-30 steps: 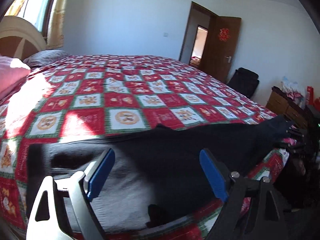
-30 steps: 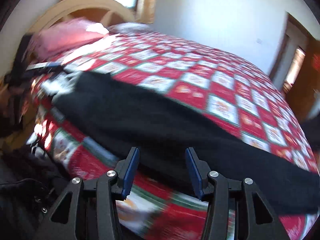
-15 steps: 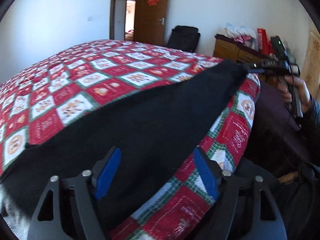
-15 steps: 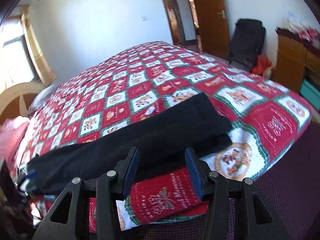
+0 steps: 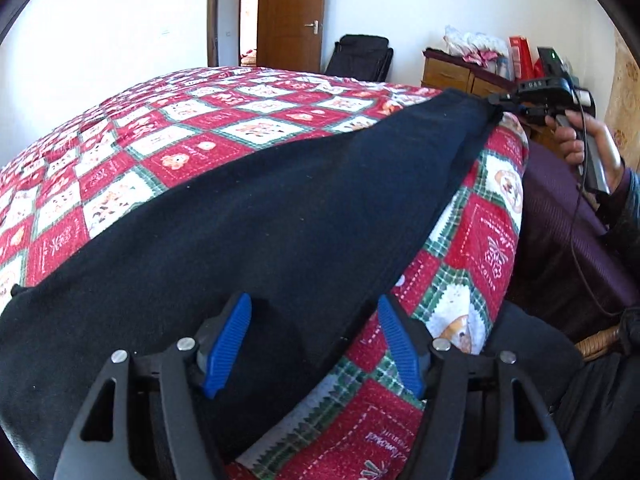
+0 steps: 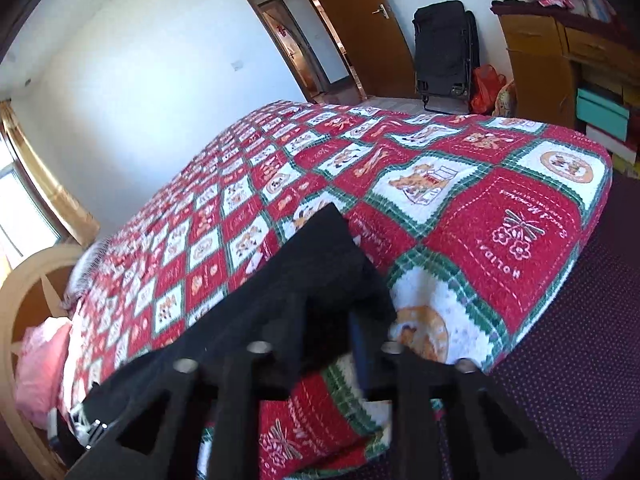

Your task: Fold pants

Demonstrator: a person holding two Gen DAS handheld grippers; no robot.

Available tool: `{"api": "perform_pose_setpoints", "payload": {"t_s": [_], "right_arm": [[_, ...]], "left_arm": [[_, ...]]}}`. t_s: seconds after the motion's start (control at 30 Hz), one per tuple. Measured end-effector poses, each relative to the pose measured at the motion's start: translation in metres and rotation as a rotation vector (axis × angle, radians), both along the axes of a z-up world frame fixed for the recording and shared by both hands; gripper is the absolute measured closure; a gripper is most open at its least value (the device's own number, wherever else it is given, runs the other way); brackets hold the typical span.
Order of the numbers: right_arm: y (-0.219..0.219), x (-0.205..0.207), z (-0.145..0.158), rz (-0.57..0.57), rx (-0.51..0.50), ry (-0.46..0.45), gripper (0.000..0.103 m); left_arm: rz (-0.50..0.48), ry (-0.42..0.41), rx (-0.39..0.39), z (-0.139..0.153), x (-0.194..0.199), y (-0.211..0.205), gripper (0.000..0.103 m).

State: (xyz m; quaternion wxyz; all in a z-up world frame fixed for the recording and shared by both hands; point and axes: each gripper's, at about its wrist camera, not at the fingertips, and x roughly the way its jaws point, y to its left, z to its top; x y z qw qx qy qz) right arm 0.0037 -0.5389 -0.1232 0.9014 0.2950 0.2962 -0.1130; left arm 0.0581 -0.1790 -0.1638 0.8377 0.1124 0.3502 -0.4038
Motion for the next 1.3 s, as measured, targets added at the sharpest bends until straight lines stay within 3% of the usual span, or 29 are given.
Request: {"api": "perform_pose_setpoints", "payload": {"t_s": [0.17,0.33,0.57,0.6,0.7,0.77,0.8,0.83,0.93,1.03,1.13,1.23,1.27,1.3], "right_arm": [[0.001,-0.005,0.014,0.003,-0.056,-0.012,0.098],[-0.014,0.0,-0.009,-0.007,-0.013,0.053,0.098],[-0.02,-0.018,0.003,-0.023,-0.005,0.044,0.097],[-0.022,-0.02,0.005,-0.04,-0.013,0.035,0.094],[-0.02,-0.024,0.017,-0.089,-0.096,0.028,0.091],[-0.014,-0.023,0.022,-0.054,-0.09,0.011,0.076],[-0.012,-0.022,0.022,-0.041,-0.085,0.013,0.059],[-0.008,-0.022,0.023,-0.037,-0.091,0.013,0.054],[0.009,-0.022,0.029,-0.019,-0.13,-0.004,0.054],[0.034,-0.019,0.033,0.079,-0.118,-0.032,0.054],[0.058,-0.011,0.03,0.162,-0.151,-0.008,0.054],[0.063,-0.006,0.021,0.173,-0.172,0.024,0.054],[0.061,-0.006,0.019,0.161,-0.176,0.029,0.054],[0.058,-0.006,0.018,0.142,-0.179,0.033,0.054]], "left_arm": [[-0.012,0.027,-0.032,-0.002,0.007,0.005,0.036],[-0.032,0.008,-0.035,-0.005,0.007,0.007,0.036],[-0.022,0.046,-0.098,-0.003,0.011,0.016,0.036],[-0.02,0.049,-0.102,-0.003,0.01,0.017,0.036],[-0.033,-0.014,-0.029,-0.002,0.001,0.01,0.036],[-0.037,-0.062,0.016,-0.002,-0.005,0.004,0.036],[-0.041,-0.07,0.022,-0.002,-0.006,0.001,0.036],[-0.042,-0.077,0.021,-0.001,-0.006,-0.001,0.036],[-0.038,-0.117,0.041,0.004,-0.006,-0.012,0.036],[-0.068,-0.143,0.066,0.007,-0.008,-0.024,0.036],[-0.105,-0.172,0.142,0.001,-0.009,-0.042,0.04],[-0.121,-0.203,0.19,-0.006,-0.011,-0.05,0.041],[-0.12,-0.2,0.185,-0.005,-0.011,-0.049,0.043],[-0.118,-0.189,0.175,-0.003,-0.009,-0.047,0.054]]}}
